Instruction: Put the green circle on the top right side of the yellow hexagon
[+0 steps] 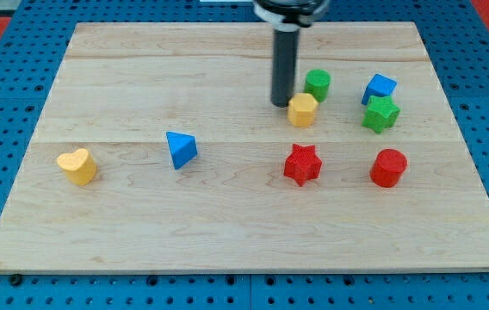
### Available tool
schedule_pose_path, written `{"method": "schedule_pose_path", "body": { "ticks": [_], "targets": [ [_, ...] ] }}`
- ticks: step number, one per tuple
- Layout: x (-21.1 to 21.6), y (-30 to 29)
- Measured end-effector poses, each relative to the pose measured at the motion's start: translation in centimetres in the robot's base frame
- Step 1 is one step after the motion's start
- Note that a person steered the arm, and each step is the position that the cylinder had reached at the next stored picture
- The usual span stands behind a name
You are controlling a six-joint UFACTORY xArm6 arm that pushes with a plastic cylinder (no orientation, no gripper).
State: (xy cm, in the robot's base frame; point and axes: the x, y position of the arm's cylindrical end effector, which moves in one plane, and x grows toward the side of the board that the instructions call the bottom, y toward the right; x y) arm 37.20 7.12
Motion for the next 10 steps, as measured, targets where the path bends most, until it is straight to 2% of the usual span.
{"method": "schedule_pose_path", "body": {
  "ticks": [1,2,3,4,5,7,8,9,10],
  "targets": [
    [0.4,4.1],
    [1.1,-3.2],
    [-0.8,-9.3],
    [-6.2,-6.6],
    [-7.3,0.2],
    [-1.1,3.9],
    [-0.9,-3.0],
    [2.4,-8.4],
    [8.4,-8.1]
  ]
}}
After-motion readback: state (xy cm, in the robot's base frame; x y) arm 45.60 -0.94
